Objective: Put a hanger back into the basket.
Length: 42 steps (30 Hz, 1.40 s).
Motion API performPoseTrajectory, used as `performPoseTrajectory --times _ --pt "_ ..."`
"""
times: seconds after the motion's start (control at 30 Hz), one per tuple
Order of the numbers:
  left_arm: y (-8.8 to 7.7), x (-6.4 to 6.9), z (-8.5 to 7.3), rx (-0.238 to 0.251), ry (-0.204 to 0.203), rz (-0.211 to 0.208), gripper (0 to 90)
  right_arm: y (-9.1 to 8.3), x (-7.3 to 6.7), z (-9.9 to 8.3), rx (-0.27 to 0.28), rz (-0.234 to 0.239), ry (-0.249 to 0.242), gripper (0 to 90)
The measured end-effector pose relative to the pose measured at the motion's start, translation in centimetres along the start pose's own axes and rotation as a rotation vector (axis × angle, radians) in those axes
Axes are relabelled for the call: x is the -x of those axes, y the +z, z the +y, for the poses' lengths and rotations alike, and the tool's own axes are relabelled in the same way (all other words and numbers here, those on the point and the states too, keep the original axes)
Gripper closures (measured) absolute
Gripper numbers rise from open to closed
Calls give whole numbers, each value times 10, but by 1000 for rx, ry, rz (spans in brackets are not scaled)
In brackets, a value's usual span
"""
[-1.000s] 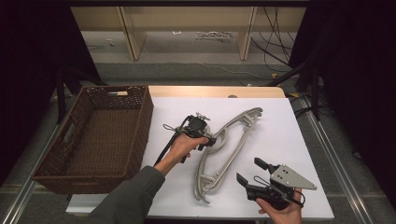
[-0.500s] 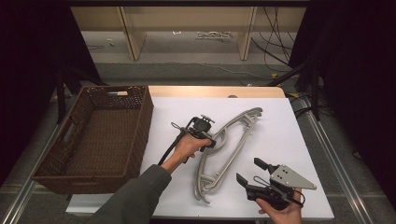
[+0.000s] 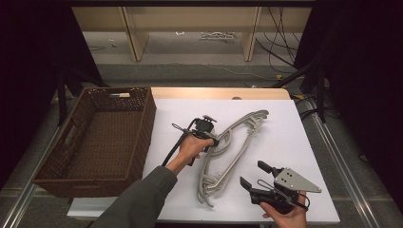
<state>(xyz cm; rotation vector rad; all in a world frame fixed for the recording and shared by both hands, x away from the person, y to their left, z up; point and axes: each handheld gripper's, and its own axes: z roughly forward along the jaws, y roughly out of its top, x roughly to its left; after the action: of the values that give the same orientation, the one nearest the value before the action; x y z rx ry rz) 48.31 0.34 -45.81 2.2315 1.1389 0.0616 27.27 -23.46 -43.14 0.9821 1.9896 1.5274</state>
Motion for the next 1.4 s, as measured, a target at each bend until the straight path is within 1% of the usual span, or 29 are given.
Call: performPoseTrajectory --times 0.03,0.07,0.17,0.2,0.23,0.27,0.3,0.33,0.43,0.47,0.5,0.53,0.57,0.6,0.7,0.77,0.83,0.87,0.93,0.97,1.07,1.13,1.17,1.23,1.27,1.3,1.33,1.37,1.4 --pt "2 1 -1 27 -48 -10 778 0 0 0 -2 -2 -2 204" --pt "0 -2 -2 11 -36 -18 778 0 0 0 -2 -2 -2 204" --pt "1 -5 -4 41 -87 -37 788 0 0 0 1 -5 -3 206" --pt "2 -4 -4 64 -119 -48 791 0 0 0 0 -4 -2 206" --pt "0 -6 -5 54 -112 -48 796 0 0 0 -1 -4 -3 207" --pt "0 -7 -5 63 -121 -52 796 0 0 0 -1 -4 -3 207" --pt "0 -5 -5 95 -151 -49 799 0 0 0 0 -3 -3 208" --pt "-1 -5 -4 115 -167 -48 804 0 0 0 1 -2 -2 209" --pt "-6 -8 -4 138 -172 -55 823 0 1 0 5 -9 -4 209" --pt "-7 -9 -4 140 -167 -48 823 0 1 0 5 -9 -4 209" --pt "-9 -8 -4 141 -174 -38 824 0 1 0 5 -6 -3 209" --pt "-10 -9 -4 167 -187 -54 826 0 1 0 5 -6 -3 209" --pt "-11 -9 -3 174 -192 -53 826 0 1 0 5 -6 -3 209" --pt "-12 -10 -3 185 -197 -65 828 0 1 0 -2 -3 -3 210" --pt "-15 -9 -3 201 -197 -66 829 0 0 0 2 -7 -2 210" --pt "-17 -9 -2 218 -187 -57 830 0 1 0 5 -6 -4 210" --pt "-21 -10 -2 239 -194 -74 830 0 1 0 2 -8 -4 211" --pt "-22 -10 -2 241 -192 -70 830 0 1 0 1 5 1 211" --pt "-27 -10 -2 260 -185 -70 830 1 1 -1 14 5 5 211" --pt "-29 -10 -2 270 -186 -74 830 0 1 0 3 -8 -5 210" --pt "-34 -10 0 295 -177 -86 829 0 0 0 7 -7 -4 211" --pt "-37 -10 0 320 -199 -104 829 0 1 0 6 -7 -5 211" --pt "-40 -12 0 306 -173 -100 830 0 1 0 7 -4 -3 211" --pt "-42 -12 1 334 -200 -95 829 0 1 0 4 -5 -4 211" --pt "-43 -14 1 340 -201 -97 829 0 0 0 -4 -1 1 211" --pt "-45 -15 1 347 -203 -97 829 1 1 0 8 8 1 211" --pt "-48 -16 1 343 -191 -96 828 0 1 0 3 -1 -1 211" --pt "-49 -15 1 358 -205 -97 828 1 1 -1 16 8 3 211" --pt "-51 -14 2 364 -202 -94 829 1 1 -1 16 8 3 211"
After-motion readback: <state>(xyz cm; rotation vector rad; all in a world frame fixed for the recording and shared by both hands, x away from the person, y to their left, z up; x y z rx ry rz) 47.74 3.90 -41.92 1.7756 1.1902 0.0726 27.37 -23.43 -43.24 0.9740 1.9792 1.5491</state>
